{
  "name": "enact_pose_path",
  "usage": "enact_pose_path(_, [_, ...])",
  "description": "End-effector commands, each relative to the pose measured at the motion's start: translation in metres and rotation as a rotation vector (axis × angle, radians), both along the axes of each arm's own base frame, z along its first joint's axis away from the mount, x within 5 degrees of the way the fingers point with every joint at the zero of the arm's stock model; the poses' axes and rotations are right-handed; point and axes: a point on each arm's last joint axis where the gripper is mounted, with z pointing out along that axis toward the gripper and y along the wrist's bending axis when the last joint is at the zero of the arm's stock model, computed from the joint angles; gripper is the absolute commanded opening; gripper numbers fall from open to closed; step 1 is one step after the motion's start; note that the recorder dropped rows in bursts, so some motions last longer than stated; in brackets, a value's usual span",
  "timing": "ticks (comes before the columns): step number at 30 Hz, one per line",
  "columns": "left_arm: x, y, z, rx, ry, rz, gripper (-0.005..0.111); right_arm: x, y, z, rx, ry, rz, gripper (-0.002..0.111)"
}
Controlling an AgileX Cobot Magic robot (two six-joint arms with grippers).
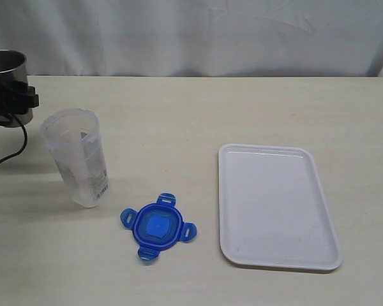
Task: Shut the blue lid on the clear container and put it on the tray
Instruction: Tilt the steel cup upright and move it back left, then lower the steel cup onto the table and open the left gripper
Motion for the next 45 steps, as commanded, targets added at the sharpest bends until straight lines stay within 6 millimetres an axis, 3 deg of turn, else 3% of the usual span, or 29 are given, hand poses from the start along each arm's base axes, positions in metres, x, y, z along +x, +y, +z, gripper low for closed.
enact_pose_path(1, [0.023,0.004,0.001,-0.019,-0.091,-0.002,0.0,0.0,0.0,0.0,-0.002,-0.004,-0.007,0.004])
enact_pose_path(6, [0.044,0.006,-0.019,-0.07,-0.092,-0.008,0.0,0.0,0.0,0.0,-0.002,-0.004,-0.007,0.004])
enact_pose_path(14, [0.058,0.007,-0.043,-0.103,-0.113,-0.012,0.0,0.0,0.0,0.0,-0.002,-0.004,-0.007,0.004])
enact_pose_path(24, [0.053,0.003,-0.053,-0.069,-0.001,-0.079,0.0,0.0,0.0,0.0,-0.002,-0.004,-0.007,0.004])
enact_pose_path(30, [0.055,-0.007,-0.073,-0.081,-0.025,-0.186,0.0,0.0,0.0,0.0,-0.002,-0.004,-0.007,0.004])
enact_pose_path(37, [0.055,-0.006,-0.071,-0.085,-0.049,-0.19,0.0,0.0,0.0,0.0,-0.002,-0.004,-0.007,0.004])
enact_pose_path(41, [0.055,-0.006,-0.071,-0.085,-0.049,-0.19,0.016,0.0,0.0,0.0,-0.002,-0.004,-0.007,0.004])
enact_pose_path(45, [0.055,-0.006,-0.071,-0.085,-0.049,-0.19,0.048,0.0,0.0,0.0,-0.002,-0.004,-0.007,0.004])
